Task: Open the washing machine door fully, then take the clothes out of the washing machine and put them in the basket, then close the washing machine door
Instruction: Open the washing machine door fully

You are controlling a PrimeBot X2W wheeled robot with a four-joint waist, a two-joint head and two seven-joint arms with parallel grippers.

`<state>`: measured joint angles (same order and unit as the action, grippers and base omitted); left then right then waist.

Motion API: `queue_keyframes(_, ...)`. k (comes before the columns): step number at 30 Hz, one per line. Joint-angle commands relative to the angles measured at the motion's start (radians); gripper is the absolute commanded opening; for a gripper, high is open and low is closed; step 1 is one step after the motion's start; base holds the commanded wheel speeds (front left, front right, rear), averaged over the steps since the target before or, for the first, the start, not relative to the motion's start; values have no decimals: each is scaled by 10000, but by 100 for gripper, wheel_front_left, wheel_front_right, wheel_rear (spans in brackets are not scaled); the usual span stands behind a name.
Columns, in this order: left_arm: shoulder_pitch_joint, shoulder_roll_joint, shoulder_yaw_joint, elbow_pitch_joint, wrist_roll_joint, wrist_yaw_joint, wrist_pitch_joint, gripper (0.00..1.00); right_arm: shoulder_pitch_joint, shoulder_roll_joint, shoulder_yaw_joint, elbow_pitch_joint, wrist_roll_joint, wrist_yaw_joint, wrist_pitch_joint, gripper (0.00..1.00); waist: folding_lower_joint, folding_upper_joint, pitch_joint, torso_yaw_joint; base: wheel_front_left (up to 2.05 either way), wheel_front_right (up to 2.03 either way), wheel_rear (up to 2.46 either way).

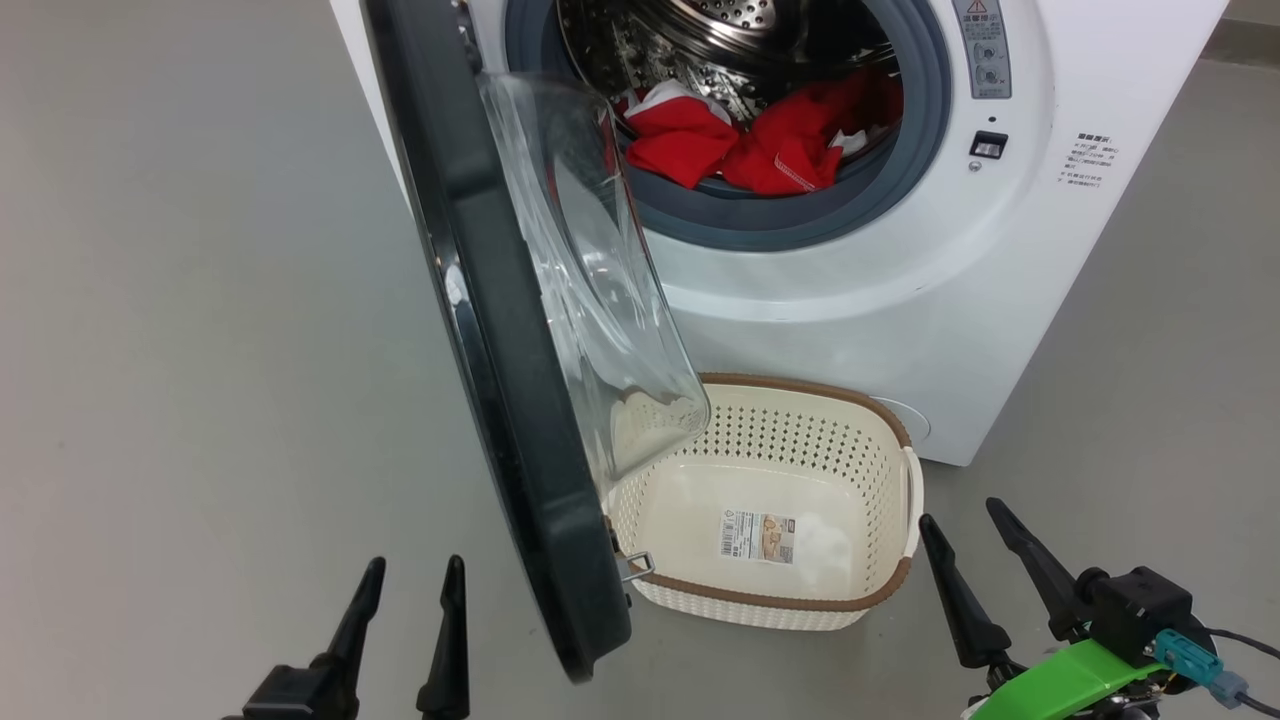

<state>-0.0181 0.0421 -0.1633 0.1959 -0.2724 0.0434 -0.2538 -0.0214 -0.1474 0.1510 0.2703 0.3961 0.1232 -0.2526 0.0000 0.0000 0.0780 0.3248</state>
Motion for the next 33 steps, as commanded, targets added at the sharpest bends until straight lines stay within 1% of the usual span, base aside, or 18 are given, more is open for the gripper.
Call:
queue_keyframes(1, -203, 81, 353, -294, 77, -58, -80, 100, -130, -40, 190, -291, -172, 75, -91, 100, 0, 0, 4, 0, 0, 0, 0)
queue_keyframes(2, -208, 81, 356, -304, 76, -58, -80, 100, -131, -34, 181, -300, -172, 75, -91, 100, 0, 0, 3, -2, 0, 0, 0)
queue_keyframes(3, -210, 81, 359, -318, 71, -59, -80, 98, -130, -31, 177, -309, -178, 75, -91, 100, 0, 0, -2, -2, 0, 0, 0)
queue_keyframes(4, -217, 81, 366, -349, 88, -55, -80, 42, -129, -25, 174, -312, -183, 75, -91, 100, 0, 0, -1, -5, 0, 0, 0)
queue_keyframes(5, -232, 81, 387, -428, 55, -52, -80, 0, -132, -19, 168, -319, -185, 75, -91, 100, 0, 0, -3, -8, 0, 0, 0)
queue_keyframes(9, -349, 81, 590, -1111, -60, 4, -80, 0, -136, -1, 155, -353, -198, 75, -91, 100, 0, 0, -6, -14, 0, 0, 0)
queue_keyframes(14, -792, 81, 851, -2961, -173, 178, -80, 0, -165, 2, 133, -412, -183, 75, -91, 100, 0, 0, 16, -24, 0, 0, 0)
queue_keyframes(15, -1002, 81, 789, -3904, -158, 272, -80, 0, -173, 1, 127, -444, -179, 75, -91, 100, 0, 0, 21, -30, 0, 0, 0)
queue_keyframes(16, -1095, 81, 700, -4333, -145, 307, -80, 0, -177, 0, 128, -456, -175, 75, -91, 100, 0, 0, 20, -36, 0, 0, 0)
queue_keyframes(20, -1260, 81, 31, -5440, -120, 289, -80, 0, -201, 5, 143, -507, -174, 75, -91, 100, 0, 0, 16, -87, 0, 0, 0)
queue_keyframes(22, -1250, 81, -460, -5649, -155, 112, -80, 0, -216, 13, 149, -531, -176, 75, -91, 100, 0, 0, 19, -123, 0, 0, 0)
queue_keyframes(25, -1149, 81, -1315, -5649, -160, -313, -80, 0, -240, 19, 169, -560, -166, 75, -91, 100, 0, 0, 35, -171, 0, 0, 0)
queue_keyframes(28, -1000, 81, -1937, -5374, -314, -485, -80, 0, -255, 16, 187, -578, -145, 75, -91, 100, 0, 0, 54, -201, 0, 0, 0)
queue_keyframes(29, -1000, 81, -1937, -5374, -314, -485, -80, 0, -255, 16, 187, -578, -145, 75, -91, 100, 0, 0, 54, -201, 0, 0, 0)
queue_keyframes(33, -757, 81, -2653, -4703, -678, -685, -80, 0, -258, 14, 200, -584, -137, 75, -91, 100, 0, 0, 52, -238, 0, 0, 0)
